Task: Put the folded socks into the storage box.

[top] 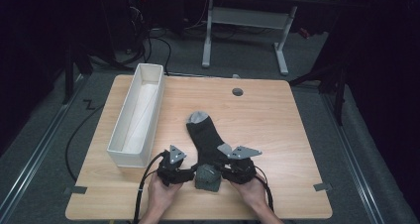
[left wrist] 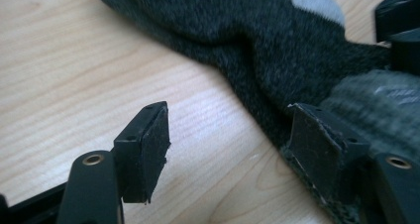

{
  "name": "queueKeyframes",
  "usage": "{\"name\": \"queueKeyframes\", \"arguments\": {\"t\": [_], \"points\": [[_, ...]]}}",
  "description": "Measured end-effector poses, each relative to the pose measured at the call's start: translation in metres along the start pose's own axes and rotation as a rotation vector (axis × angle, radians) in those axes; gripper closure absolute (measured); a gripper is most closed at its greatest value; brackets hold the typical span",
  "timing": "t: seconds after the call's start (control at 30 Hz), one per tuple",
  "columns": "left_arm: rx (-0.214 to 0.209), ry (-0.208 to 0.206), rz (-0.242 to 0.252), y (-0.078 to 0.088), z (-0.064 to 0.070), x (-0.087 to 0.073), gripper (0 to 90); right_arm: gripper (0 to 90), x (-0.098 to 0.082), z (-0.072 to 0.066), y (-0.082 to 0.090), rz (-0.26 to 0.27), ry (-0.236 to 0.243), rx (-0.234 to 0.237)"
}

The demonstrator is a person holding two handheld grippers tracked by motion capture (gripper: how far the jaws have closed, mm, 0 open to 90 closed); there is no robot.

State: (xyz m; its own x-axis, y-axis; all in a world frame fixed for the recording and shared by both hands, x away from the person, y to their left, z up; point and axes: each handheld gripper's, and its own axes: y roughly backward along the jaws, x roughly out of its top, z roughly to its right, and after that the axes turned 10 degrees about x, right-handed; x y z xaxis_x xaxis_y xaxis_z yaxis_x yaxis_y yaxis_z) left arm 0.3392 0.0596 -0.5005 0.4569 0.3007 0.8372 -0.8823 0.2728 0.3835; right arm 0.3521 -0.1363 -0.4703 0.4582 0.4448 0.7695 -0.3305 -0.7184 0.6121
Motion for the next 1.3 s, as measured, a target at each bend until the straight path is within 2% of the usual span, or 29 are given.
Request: {"name": "queueKeyframes", "arguments": {"t": [0.1,0.13,0.23,0.33,0.43,0.5,0.57,0.6,0.73,0.77,0.87,1.0,1.03,1.07,1.1,1.13,1.17,1.3], "points": [[0.012,-0.019,-0.016,-0.003,-0.001,-0.006,31.9,63.9,-0.002,0.004,-0.015,-0.047,-0.012,-0.015],[0.024,-0.035,-0.028,-0.004,-0.001,-0.009,31.8,63.2,-0.002,0.008,-0.023,-0.052,-0.015,-0.021],[0.033,-0.039,-0.032,-0.006,-0.002,-0.011,31.8,62.2,0.0,0.009,-0.023,-0.037,-0.02,-0.023],[0.034,-0.041,-0.029,-0.005,-0.004,-0.012,31.8,62.3,0.002,0.006,-0.01,0.015,-0.037,-0.014],[0.036,-0.051,-0.02,-0.004,-0.005,-0.014,32.1,62.0,0.001,-0.003,0.011,0.072,-0.032,0.014],[0.034,-0.061,-0.002,-0.004,-0.005,-0.016,32.1,60.8,-0.002,-0.013,0.023,0.085,-0.002,0.012],[0.033,-0.055,0.009,-0.003,-0.006,-0.017,32.0,59.7,-0.007,-0.022,0.026,0.077,0.002,0.043],[0.034,-0.055,0.01,-0.003,-0.006,-0.017,32.0,59.7,-0.007,-0.022,0.026,0.077,0.002,0.043],[0.037,-0.054,0.011,-0.003,-0.006,-0.017,31.6,54.0,-0.013,-0.029,0.013,0.066,-0.007,0.078],[0.038,-0.054,0.012,-0.003,-0.006,-0.017,31.6,54.0,-0.013,-0.029,0.013,0.066,-0.007,0.078],[0.041,-0.054,0.012,-0.003,-0.006,-0.017,31.4,53.4,-0.012,-0.03,-0.002,0.039,-0.008,0.081],[0.044,-0.05,0.014,-0.003,-0.007,-0.017,31.8,63.0,-0.01,-0.028,-0.017,-0.008,0.017,0.057],[0.044,-0.05,0.014,-0.003,-0.007,-0.017,31.8,71.4,-0.009,-0.026,-0.021,-0.027,0.03,0.051],[0.045,-0.051,0.014,-0.003,-0.007,-0.017,31.8,74.8,-0.008,-0.025,-0.02,-0.029,0.031,0.052],[0.045,-0.051,0.014,-0.003,-0.007,-0.017,31.7,74.8,-0.008,-0.025,-0.02,-0.029,0.031,0.052],[0.045,-0.05,0.015,-0.003,-0.007,-0.017,31.7,81.9,-0.005,-0.026,-0.016,-0.026,0.057,0.045],[0.045,-0.05,0.015,-0.003,-0.007,-0.017,31.7,81.9,-0.005,-0.026,-0.016,-0.026,0.057,0.045],[0.044,-0.049,0.014,-0.003,-0.007,-0.017,31.7,83.8,0.005,-0.031,0.0,-0.032,0.121,0.04]]}}
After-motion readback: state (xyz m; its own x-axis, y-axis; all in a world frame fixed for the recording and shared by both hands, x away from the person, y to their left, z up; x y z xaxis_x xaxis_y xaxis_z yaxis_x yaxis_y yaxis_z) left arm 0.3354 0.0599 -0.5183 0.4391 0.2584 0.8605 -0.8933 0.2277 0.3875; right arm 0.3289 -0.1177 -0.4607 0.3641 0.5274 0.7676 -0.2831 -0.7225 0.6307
